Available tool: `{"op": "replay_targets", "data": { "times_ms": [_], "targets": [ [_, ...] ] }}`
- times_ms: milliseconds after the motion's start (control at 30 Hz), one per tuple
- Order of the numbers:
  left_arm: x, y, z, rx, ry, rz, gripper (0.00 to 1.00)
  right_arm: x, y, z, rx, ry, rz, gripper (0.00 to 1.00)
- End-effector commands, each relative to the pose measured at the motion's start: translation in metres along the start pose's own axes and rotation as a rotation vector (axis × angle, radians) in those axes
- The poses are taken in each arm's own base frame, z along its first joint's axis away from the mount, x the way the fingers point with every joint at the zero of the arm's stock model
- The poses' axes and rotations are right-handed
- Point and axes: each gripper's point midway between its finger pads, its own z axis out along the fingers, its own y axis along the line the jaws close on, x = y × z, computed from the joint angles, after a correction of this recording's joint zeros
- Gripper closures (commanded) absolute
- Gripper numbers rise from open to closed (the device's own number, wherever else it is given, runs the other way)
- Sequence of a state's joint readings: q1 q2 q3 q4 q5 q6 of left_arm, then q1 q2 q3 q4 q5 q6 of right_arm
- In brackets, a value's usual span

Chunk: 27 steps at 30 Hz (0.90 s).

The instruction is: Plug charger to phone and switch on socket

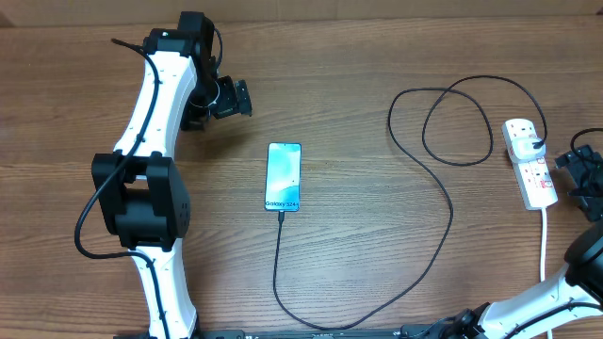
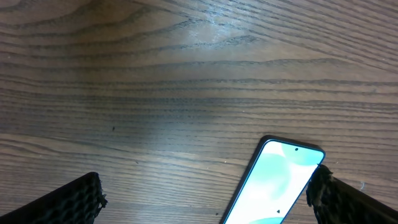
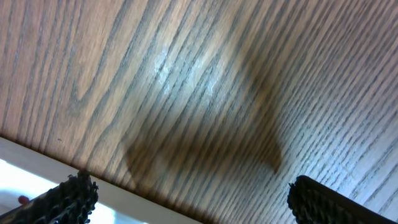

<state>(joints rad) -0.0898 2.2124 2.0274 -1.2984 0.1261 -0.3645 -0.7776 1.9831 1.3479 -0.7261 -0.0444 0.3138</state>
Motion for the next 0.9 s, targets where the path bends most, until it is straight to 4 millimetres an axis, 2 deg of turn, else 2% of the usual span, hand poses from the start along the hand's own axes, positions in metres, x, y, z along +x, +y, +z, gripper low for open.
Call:
{"op": "replay_targets", "data": {
  "times_ms": [0, 300, 533, 867],
  "targets": [
    [-0.004, -0.002, -0.008, 0.003, -0.024, 0.006, 0.0, -0.005, 0.002, -0.013, -0.013, -0.029, -0.001, 0.0],
    [-0.004, -0.002, -0.008, 0.003, -0.024, 0.006, 0.0, 0.003, -0.001, -0.013, -0.003, 0.0, 0.001, 0.0],
    [-0.004, -0.002, -0.008, 0.003, -0.025, 0.006, 0.0, 0.003, 0.02, -0.014, -0.12, 0.009, -0.084, 0.0],
    [-0.004, -0.002, -0.008, 0.003, -0.025, 0.006, 0.0, -0.004, 0.022, -0.011, -0.127, -0.017, -0.111, 0.0]
  ]
}}
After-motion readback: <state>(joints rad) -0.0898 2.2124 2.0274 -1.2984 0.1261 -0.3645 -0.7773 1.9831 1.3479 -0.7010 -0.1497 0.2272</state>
